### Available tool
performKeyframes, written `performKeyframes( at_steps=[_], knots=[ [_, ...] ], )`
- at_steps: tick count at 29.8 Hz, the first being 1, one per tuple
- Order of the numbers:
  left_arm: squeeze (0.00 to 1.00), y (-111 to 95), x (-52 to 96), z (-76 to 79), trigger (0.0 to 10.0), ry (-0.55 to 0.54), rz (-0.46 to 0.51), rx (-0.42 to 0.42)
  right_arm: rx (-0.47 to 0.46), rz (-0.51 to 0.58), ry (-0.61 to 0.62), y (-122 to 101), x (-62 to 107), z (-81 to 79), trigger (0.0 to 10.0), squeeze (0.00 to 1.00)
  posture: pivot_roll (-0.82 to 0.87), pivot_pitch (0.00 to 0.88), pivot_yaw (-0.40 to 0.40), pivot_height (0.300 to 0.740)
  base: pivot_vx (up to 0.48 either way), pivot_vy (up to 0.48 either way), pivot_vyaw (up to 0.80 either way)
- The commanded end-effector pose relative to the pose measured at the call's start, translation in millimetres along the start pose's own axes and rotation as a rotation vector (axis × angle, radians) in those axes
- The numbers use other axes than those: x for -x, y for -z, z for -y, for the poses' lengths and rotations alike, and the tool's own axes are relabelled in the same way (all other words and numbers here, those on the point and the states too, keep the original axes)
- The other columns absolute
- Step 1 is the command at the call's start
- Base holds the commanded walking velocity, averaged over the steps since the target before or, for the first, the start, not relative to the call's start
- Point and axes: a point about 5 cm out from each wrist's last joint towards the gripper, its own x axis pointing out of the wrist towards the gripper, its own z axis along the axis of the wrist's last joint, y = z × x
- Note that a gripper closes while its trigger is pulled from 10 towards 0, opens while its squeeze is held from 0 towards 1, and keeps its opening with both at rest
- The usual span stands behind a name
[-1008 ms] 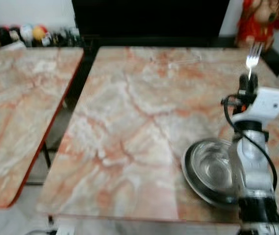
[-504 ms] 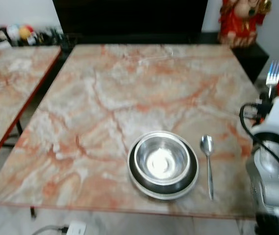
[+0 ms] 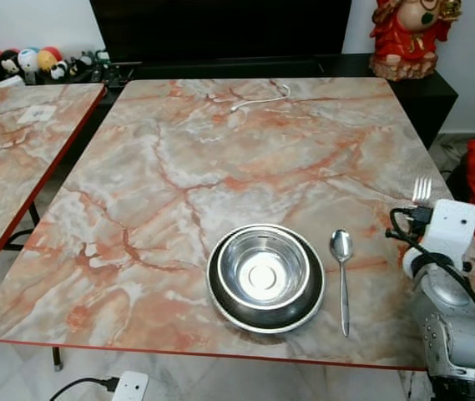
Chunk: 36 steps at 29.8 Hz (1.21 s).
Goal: Setting the table
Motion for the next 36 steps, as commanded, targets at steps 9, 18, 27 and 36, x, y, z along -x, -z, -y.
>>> performKeyframes(
  at_steps=[9,18,27,36],
  knots=[
    [0.0,2.7,0.4,-4.3,10.0,0.0,-0.026,-0.012,-0.02,-0.079,-0.018,13.0,15.7,-5.0,10.0,0.0,-0.13,0.115,0.055,0.74,0.0,0.0,0.0],
    [0.0,1.8,0.3,-4.8,10.0,0.002,-0.024,-0.014,-0.026,-0.139,-0.002,23.6,21.6,-3.1,10.0,0.0,-0.13,0.123,0.057,0.74,0.0,0.0,0.0],
    [0.0,0.7,0.1,-5.0,10.0,0.0,-0.02,-0.009,-0.024,-0.203,-0.051,36.4,21.7,-10.6,10.0,0.0,-0.13,0.134,0.055,0.74,0.0,0.0,0.0],
    [0.0,1.1,0.1,-3.8,10.0,0.002,-0.021,-0.009,-0.014,-0.239,-0.059,45.0,20.8,-11.2,10.0,0.0,-0.13,0.137,0.051,0.74,0.0,0.0,0.0]
  ],
)
